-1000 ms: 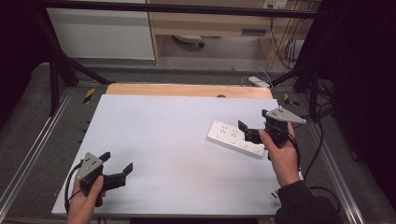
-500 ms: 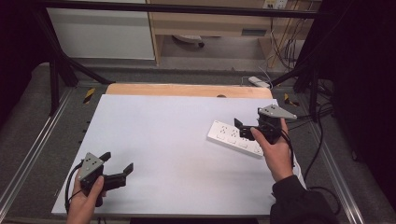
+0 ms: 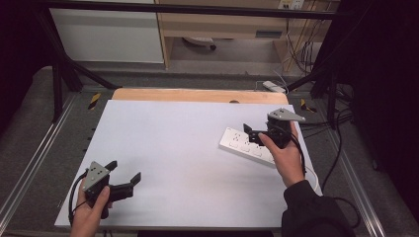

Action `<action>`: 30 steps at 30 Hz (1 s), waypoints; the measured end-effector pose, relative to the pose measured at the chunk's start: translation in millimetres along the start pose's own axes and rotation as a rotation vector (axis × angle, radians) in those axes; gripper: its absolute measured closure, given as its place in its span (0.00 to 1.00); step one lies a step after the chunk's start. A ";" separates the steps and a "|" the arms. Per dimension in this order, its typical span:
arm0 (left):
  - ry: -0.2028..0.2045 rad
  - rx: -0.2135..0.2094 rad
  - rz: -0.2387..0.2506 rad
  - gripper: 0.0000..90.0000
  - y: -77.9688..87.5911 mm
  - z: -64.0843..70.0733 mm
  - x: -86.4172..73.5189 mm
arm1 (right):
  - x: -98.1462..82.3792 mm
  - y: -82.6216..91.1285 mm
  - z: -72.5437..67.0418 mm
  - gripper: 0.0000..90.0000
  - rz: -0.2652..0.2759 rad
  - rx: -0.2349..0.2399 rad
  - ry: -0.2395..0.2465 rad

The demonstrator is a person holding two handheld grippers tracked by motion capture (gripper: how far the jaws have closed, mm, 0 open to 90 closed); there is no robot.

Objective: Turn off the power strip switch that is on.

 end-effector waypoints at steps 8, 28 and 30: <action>-0.001 0.001 0.000 0.06 0.1 -0.2 0.2 | -2.9 -11.2 -2.4 0.04 -0.021 0.014 -0.009; -0.002 -0.004 0.000 0.06 0.2 0.1 0.3 | -7.2 -25.2 -10.5 0.17 -0.034 0.058 -0.011; -0.001 -0.003 -0.001 0.06 0.3 0.1 0.1 | -6.9 -25.9 -11.3 0.21 -0.026 0.066 -0.016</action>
Point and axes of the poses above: each handheld gripper's, and its own axes: y roughly backward along the jaws, x roughly out of its top, z roughly to its right, the point moved 7 cm from there along -y, roughly forward along the jaws, and after that the axes turned 6 degrees about y, right-handed, at the moved point
